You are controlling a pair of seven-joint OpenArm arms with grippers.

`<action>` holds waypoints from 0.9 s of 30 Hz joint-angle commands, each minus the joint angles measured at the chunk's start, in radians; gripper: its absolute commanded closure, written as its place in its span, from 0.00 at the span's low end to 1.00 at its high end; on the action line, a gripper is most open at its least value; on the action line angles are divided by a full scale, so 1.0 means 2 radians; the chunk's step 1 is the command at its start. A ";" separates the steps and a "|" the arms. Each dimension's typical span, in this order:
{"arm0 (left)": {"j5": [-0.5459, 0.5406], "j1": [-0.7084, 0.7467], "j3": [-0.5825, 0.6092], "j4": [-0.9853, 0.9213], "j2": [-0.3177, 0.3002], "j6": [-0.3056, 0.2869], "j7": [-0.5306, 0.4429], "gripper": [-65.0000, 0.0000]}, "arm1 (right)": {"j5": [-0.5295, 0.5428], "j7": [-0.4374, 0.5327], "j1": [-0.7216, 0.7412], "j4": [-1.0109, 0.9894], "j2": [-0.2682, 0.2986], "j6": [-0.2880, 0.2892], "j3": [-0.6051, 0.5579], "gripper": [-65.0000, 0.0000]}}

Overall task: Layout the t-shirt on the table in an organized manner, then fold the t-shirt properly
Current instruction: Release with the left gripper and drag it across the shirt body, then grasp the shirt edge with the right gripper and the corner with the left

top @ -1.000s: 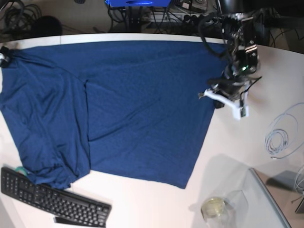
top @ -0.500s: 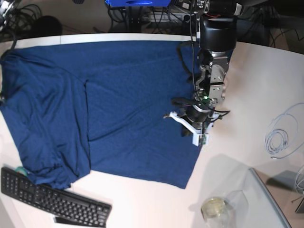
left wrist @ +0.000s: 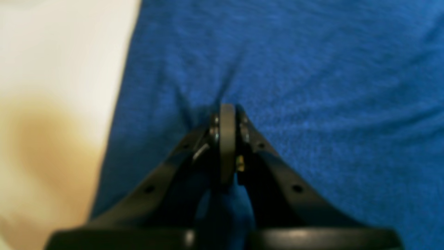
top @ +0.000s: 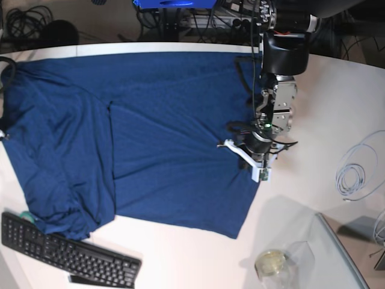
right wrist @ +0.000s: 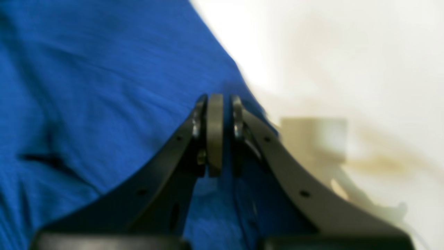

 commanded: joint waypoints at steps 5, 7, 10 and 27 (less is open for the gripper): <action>-0.002 0.010 -0.002 0.006 -0.024 0.054 0.000 1.00 | 0.009 0.013 0.013 0.008 0.003 -0.003 -0.010 0.94; -0.002 0.016 -0.002 0.011 -0.027 0.061 0.000 1.00 | 0.009 0.012 0.013 0.008 0.000 -0.010 -0.010 0.94; -0.002 0.023 -0.002 0.018 -0.027 0.062 0.000 1.00 | 0.009 0.012 0.013 0.008 -0.015 -0.016 -0.010 0.94; -0.003 0.036 -0.002 0.166 -0.026 0.064 0.010 1.00 | 0.009 -0.099 -0.105 0.306 -0.071 -0.016 -0.008 0.94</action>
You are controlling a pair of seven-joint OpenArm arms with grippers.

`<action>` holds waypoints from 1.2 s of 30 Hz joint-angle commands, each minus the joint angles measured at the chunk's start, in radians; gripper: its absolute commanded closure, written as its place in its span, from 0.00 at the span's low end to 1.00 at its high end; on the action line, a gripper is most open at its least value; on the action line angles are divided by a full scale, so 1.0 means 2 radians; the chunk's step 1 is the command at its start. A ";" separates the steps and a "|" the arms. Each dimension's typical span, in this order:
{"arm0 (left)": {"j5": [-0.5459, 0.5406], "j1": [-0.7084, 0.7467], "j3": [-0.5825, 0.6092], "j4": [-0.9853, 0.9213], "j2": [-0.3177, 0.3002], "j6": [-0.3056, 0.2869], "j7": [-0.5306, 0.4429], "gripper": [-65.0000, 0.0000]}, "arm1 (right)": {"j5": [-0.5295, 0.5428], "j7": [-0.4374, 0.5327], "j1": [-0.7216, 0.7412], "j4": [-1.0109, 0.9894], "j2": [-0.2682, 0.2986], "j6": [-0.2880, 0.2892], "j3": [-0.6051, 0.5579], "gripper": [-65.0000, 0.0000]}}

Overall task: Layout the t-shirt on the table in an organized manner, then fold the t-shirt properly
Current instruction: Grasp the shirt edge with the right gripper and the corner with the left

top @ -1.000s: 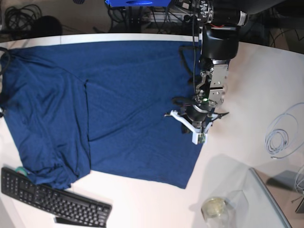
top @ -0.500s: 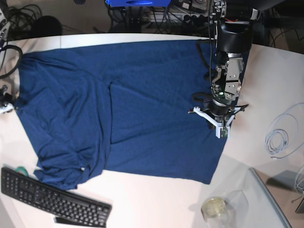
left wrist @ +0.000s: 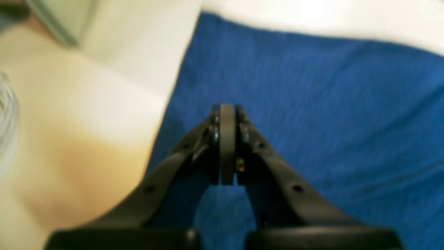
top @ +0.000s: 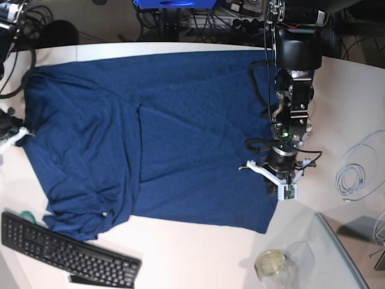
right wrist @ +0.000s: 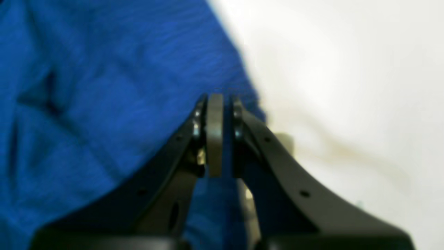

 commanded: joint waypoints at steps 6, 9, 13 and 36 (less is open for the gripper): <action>-0.007 0.086 -0.070 0.104 -0.007 -0.015 0.040 1.00 | 0.004 0.003 -0.048 0.108 -0.012 0.001 0.002 0.92; -0.032 0.126 -0.123 0.124 -0.008 -0.055 0.042 1.00 | 0.004 0.003 -0.049 0.118 -0.019 0.001 -0.007 0.91; -0.036 0.161 -0.191 0.131 -0.008 -0.094 0.042 1.00 | 0.004 0.003 -0.043 0.121 -0.019 0.001 -0.087 0.60; -0.040 0.187 -0.274 0.130 -0.014 -0.108 0.042 1.00 | 0.004 0.003 0.018 0.041 -0.019 0.001 -0.212 0.56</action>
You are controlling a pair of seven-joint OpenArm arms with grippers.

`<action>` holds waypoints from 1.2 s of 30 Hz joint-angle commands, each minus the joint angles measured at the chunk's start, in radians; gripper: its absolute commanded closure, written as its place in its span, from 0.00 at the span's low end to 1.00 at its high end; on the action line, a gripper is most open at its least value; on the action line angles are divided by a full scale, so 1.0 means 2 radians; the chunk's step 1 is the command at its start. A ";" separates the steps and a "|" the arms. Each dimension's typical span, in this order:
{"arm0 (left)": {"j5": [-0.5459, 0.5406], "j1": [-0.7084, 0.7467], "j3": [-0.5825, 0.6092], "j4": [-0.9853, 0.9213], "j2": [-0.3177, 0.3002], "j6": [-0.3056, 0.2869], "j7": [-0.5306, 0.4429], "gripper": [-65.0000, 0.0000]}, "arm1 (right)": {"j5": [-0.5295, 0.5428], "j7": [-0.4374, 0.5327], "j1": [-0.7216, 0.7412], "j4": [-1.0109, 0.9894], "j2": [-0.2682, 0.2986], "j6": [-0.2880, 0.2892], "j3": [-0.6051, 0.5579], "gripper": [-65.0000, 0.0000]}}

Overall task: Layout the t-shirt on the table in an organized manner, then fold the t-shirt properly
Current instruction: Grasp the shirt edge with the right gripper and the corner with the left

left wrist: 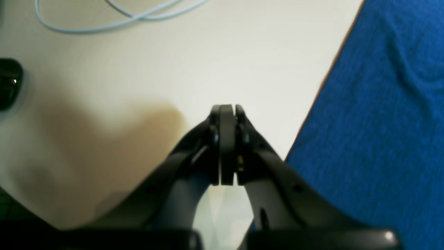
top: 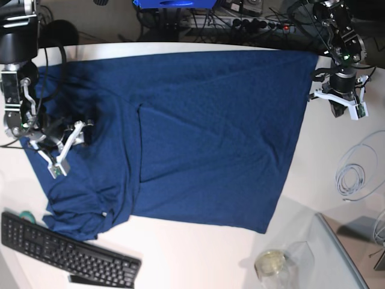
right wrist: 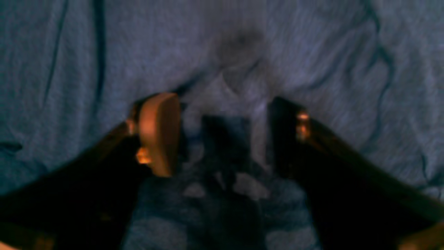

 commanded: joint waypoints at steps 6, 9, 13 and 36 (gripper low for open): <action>-0.003 -0.005 -0.003 0.005 -0.008 -0.001 -0.012 1.00 | 0.005 -0.018 0.009 0.009 0.007 0.001 0.004 1.00; -0.003 -0.005 -0.003 0.005 -0.008 -0.001 -0.012 1.00 | 0.006 -0.027 0.005 0.024 0.007 0.001 0.005 1.00; -0.003 -0.005 -0.003 0.005 -0.008 -0.001 -0.012 1.00 | 0.006 -0.027 -0.006 0.055 0.006 0.001 0.007 0.99; -0.003 -0.005 -0.004 0.005 -0.008 -0.001 -0.013 1.00 | 0.006 -0.028 0.026 -0.016 -0.007 0.001 0.006 1.00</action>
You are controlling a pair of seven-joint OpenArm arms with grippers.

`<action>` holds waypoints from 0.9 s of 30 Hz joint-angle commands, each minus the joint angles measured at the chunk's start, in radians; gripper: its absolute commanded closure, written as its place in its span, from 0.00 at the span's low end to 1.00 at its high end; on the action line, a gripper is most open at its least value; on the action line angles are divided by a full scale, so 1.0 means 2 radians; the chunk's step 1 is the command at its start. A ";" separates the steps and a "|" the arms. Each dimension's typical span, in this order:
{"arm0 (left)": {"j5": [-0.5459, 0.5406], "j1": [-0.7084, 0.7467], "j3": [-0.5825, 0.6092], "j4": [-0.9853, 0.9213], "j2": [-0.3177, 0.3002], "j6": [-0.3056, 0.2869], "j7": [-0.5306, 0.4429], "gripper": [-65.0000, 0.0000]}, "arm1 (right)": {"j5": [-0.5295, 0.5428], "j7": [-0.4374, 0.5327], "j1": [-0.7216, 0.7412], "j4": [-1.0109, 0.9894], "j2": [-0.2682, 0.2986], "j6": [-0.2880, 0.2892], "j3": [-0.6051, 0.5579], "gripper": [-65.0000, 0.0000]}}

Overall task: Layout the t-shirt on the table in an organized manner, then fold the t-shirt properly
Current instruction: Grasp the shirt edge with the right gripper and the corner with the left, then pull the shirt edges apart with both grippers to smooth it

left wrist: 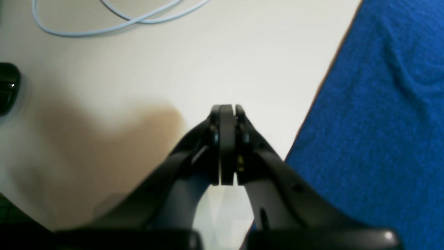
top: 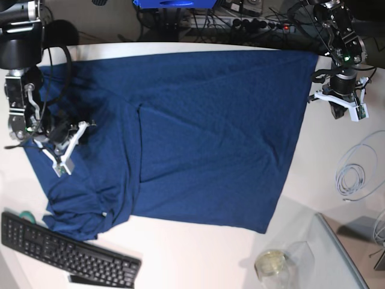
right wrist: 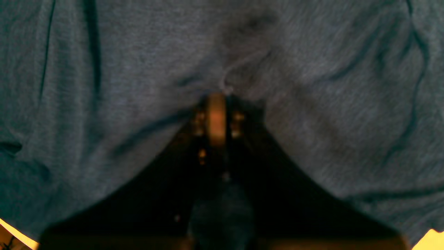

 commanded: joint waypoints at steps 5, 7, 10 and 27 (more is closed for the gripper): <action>-0.003 -0.002 -0.002 0.008 -0.007 0.000 -0.011 1.00 | 0.004 0.007 -0.032 0.082 0.006 0.002 0.004 0.99; -0.003 -0.003 0.000 0.008 -0.007 0.000 -0.011 1.00 | 0.004 0.005 -0.052 0.119 0.006 0.002 0.004 1.00; -0.003 -0.003 0.001 0.007 -0.007 0.000 -0.011 1.00 | 0.004 -0.024 -0.078 0.163 0.006 0.002 0.007 1.00; 0.000 -0.025 0.065 -0.024 -0.007 0.002 -0.013 1.00 | 0.004 -0.111 -0.232 0.409 -0.004 0.002 0.116 1.00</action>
